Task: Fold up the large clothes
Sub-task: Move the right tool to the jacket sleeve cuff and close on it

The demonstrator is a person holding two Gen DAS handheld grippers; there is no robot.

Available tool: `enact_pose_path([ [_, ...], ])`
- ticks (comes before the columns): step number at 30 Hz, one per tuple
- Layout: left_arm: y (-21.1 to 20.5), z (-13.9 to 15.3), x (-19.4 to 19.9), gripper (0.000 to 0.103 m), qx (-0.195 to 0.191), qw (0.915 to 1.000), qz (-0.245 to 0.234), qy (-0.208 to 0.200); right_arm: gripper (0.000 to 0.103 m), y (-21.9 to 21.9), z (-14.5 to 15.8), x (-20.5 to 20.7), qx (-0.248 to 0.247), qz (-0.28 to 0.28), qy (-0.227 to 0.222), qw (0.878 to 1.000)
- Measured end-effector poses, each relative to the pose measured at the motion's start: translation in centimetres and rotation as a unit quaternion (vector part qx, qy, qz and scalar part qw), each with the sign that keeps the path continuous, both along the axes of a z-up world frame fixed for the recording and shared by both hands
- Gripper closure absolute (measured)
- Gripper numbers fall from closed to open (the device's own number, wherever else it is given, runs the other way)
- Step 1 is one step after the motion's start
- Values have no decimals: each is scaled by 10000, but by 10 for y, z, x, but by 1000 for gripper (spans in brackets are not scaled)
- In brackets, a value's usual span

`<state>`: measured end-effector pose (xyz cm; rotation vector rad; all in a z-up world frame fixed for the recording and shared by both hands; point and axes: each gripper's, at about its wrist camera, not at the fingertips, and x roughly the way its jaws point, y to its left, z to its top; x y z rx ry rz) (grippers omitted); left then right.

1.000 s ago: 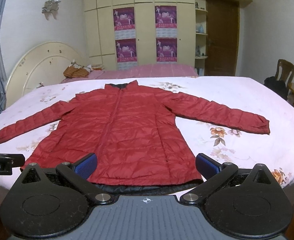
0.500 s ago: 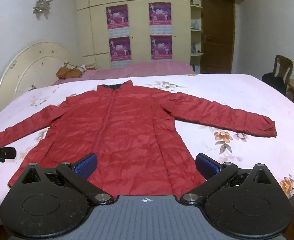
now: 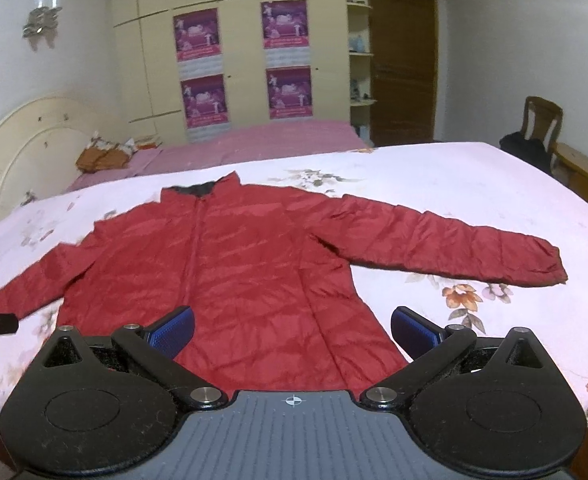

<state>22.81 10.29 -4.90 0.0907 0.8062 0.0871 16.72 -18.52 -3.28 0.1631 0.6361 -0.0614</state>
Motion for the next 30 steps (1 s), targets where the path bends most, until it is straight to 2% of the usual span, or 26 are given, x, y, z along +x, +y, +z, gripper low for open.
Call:
enact_pose_path([
  [8, 9, -14, 39, 0, -145, 9997, -84, 178, 0, -3, -1, 33, 10, -274, 59, 9996],
  [13, 4, -22, 56, 0, -67, 9997, -34, 234, 0, -23, -5, 51, -24, -390, 97, 9992],
  [23, -25, -28, 86, 1, -333, 9979, 465, 293, 0, -91, -27, 101, 26, -300, 159, 9994],
  [30, -55, -43, 113, 3, -279, 9963, 717, 384, 0, -147, -44, 129, -90, -421, 259, 9987],
])
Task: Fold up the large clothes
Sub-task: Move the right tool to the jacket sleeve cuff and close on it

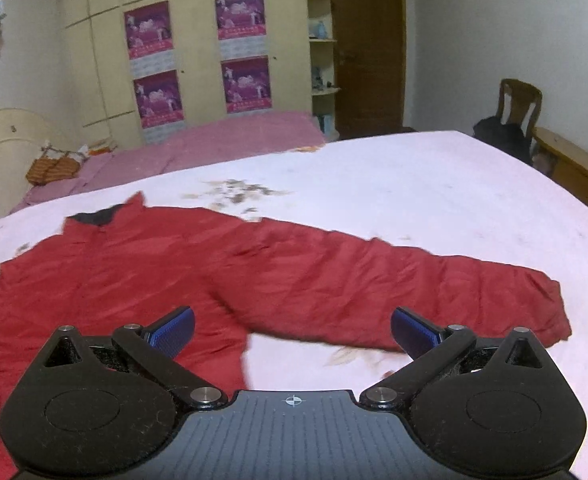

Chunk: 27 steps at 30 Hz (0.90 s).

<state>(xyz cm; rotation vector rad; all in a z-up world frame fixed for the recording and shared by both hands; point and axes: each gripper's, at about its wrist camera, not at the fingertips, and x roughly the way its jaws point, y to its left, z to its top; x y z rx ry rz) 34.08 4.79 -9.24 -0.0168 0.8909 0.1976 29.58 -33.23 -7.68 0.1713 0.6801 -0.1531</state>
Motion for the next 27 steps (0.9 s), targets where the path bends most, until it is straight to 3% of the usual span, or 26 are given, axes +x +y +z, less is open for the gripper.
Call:
enact_pose_path([
  [10, -37, -18, 28, 4, 167, 9996, -30, 235, 1, -96, -35, 14, -192, -763, 303, 9964],
  [15, -47, -21, 37, 4, 84, 9997, 5, 224, 1, -141, -50, 8, -291, -1238, 486, 9907],
  [21, -48, -29, 49, 6, 242, 9992, 135, 280, 1, -188, -66, 0, -412, -1785, 698, 9806],
  [22, -47, -31, 50, 6, 253, 9991, 163, 304, 7, -195, -67, -2, -429, -1885, 718, 9785],
  [23, -46, -32, 51, 7, 265, 9989, 188, 325, 23, -200, -69, -3, -419, -1947, 749, 9771],
  [27, -46, -35, 53, 8, 310, 9986, 218, 357, 25, -228, -75, -13, -277, -2349, 919, 9673],
])
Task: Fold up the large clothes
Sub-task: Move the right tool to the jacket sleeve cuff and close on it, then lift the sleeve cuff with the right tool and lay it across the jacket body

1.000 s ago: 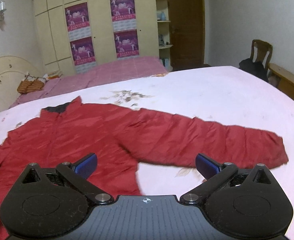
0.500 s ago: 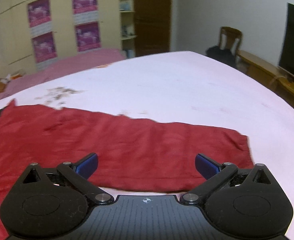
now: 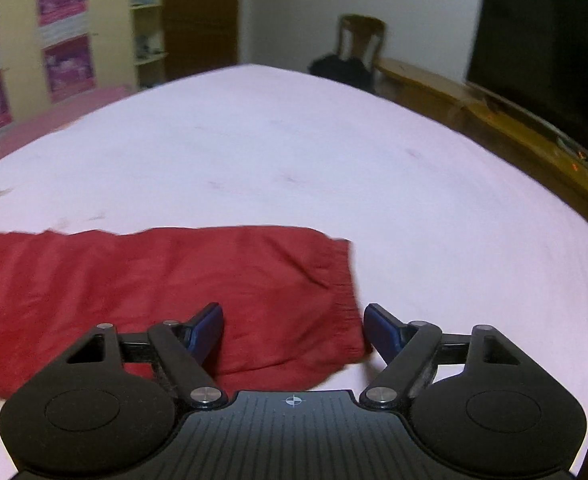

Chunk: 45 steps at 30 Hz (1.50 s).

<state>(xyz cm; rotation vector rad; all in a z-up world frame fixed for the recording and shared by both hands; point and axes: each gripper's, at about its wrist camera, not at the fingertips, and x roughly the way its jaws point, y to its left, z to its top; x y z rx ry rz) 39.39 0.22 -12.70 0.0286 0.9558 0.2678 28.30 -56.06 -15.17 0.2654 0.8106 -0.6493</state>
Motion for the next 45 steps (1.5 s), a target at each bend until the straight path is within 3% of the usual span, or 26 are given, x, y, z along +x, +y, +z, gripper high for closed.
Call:
enact_pose_path([
  [6, 2, -3, 2, 9, 90, 10000, 22, 14, 26, -11, -8, -2, 440, -107, -61, 9990],
  [8, 5, -4, 2, 11, 84, 10000, 43, 26, 51, -12, -3, -4, 490, -65, -173, 9986],
  [9, 6, -4, 2, 11, 69, 10000, 54, 28, 58, -12, -2, -4, 562, -37, -260, 9981],
  [10, 8, -4, 1, 12, 50, 10000, 66, 26, 74, -11, 2, -6, 699, 9, -383, 9968],
  [11, 9, -3, 1, 13, 23, 10000, 69, 17, 80, -11, 5, -5, 820, 30, -475, 9955],
  [15, 15, 2, -2, 14, -108, 9999, 57, -45, 80, 10, 35, 4, 877, 347, -921, 9913],
  [19, 24, 10, -7, 15, -268, 9995, 65, -177, 80, 56, 70, 29, 880, 1105, -1325, 9811],
  [26, 56, 23, -18, 15, -340, 9986, 71, -393, 80, 192, 108, 78, 1109, 2779, -1624, 9403],
  [31, 93, 27, -24, 15, -524, 9971, 199, -516, 80, 301, 112, 95, 1339, 3748, -1582, 9036],
  [36, 127, 28, -24, 15, -663, 9958, 280, -560, 80, 394, 92, 110, 1572, 4469, -1211, 8723],
  [41, 146, 28, -20, 14, -775, 9949, 270, -586, 80, 452, 63, 121, 1760, 4809, -744, 8557],
  [45, 149, 27, -13, 13, -924, 9937, 132, -616, 77, 470, 49, 128, 1844, 4892, -447, 8513],
])
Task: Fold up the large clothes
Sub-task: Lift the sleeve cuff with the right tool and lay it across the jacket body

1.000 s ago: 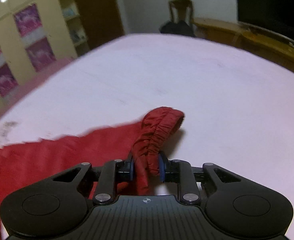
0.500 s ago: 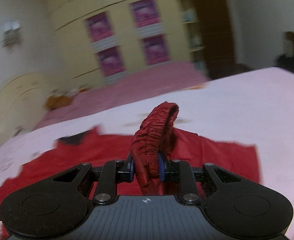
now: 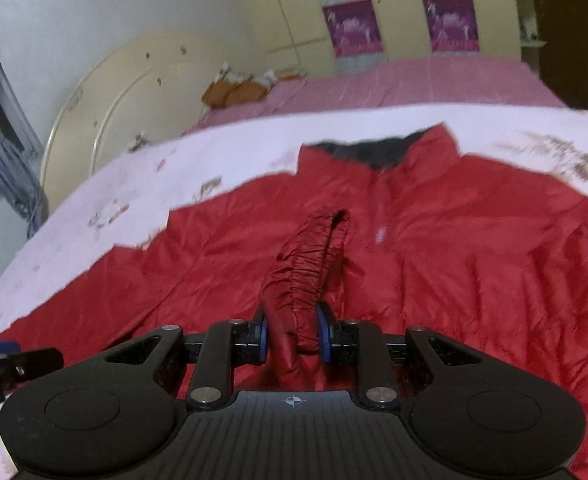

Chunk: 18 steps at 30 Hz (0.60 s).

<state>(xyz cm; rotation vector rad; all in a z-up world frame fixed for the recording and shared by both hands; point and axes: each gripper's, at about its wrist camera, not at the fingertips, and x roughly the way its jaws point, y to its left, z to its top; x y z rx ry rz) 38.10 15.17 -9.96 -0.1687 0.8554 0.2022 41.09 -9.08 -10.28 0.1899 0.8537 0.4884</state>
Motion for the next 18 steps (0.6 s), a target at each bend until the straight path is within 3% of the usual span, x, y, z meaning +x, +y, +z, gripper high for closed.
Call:
enact_pose_path([
  [1, -1, 0, 3, 11, -58, 10000, -45, -11, 52, 0, -2, 4, 17, 27, 60, 10000],
  [2, -2, 0, 5, 10, -112, 9999, -91, -15, 17, -4, -3, 1, 92, 34, 97, 9999],
  [3, -4, -1, 9, 9, -180, 9997, -160, -9, 11, -1, -4, 3, 136, 10, 44, 9999],
  [9, -27, -11, 34, 5, -604, 9960, -643, 146, 11, -31, 15, -2, 102, -336, -256, 9991],
  [12, -45, -26, 51, 10, -728, 9927, -900, 335, 11, -57, 27, -11, -165, -599, -488, 9969],
  [15, -57, -40, 65, 29, -942, 9895, -1044, 343, 11, -84, 34, -21, -369, -886, -651, 9933],
  [18, -67, -54, 78, 58, -914, 9886, -1083, 502, 11, -110, 37, -26, -511, -1210, -746, 9885],
])
